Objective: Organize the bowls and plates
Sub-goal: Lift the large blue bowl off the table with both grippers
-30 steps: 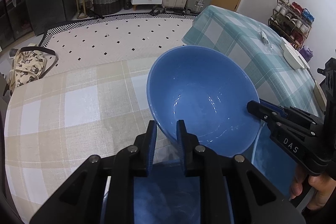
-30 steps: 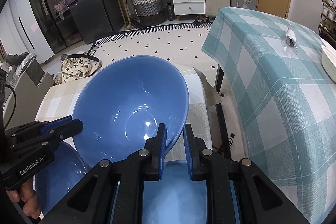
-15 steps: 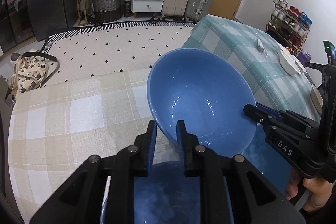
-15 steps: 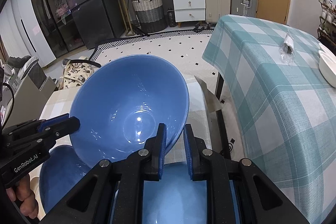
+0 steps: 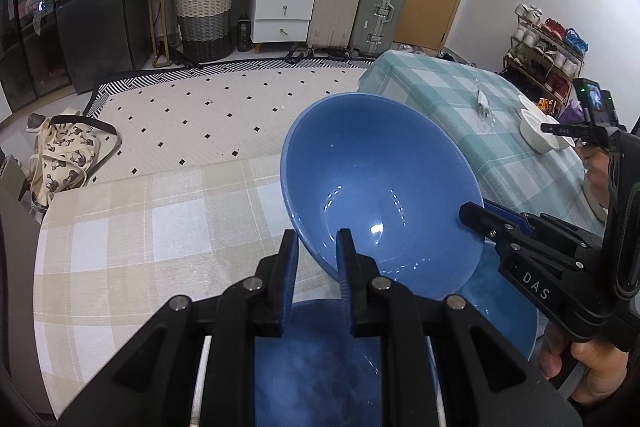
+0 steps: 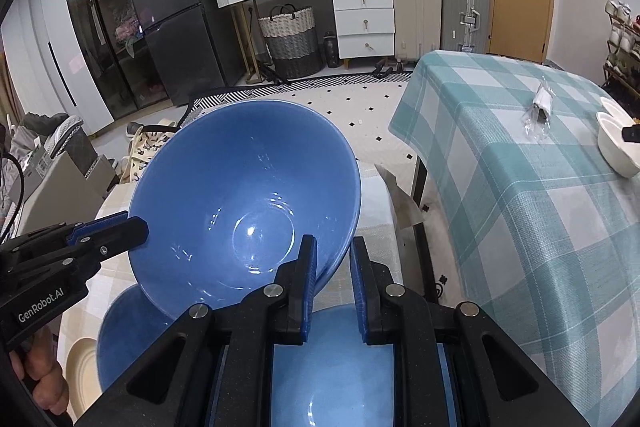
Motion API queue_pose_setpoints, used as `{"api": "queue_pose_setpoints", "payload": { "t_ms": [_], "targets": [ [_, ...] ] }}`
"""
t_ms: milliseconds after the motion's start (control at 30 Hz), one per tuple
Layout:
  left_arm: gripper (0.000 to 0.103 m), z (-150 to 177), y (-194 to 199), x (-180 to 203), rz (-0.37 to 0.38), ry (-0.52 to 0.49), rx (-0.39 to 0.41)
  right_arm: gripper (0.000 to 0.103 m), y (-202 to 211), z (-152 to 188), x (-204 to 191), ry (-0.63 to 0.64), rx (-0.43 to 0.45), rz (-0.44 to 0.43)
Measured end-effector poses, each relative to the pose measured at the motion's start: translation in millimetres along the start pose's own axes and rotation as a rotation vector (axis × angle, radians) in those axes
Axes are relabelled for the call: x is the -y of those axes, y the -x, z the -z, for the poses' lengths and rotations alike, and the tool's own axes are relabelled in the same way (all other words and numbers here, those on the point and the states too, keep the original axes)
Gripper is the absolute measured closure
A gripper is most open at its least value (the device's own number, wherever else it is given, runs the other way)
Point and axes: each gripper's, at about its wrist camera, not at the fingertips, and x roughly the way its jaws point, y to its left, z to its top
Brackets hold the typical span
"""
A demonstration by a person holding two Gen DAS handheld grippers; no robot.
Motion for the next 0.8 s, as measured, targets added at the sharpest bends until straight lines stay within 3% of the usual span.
{"api": "queue_pose_setpoints", "payload": {
  "t_ms": [800],
  "targets": [
    [0.086, 24.8, 77.2, -0.4, -0.038, -0.014, 0.072, 0.086, 75.7, 11.2, -37.5, 0.074, 0.067, -0.054]
  ]
}}
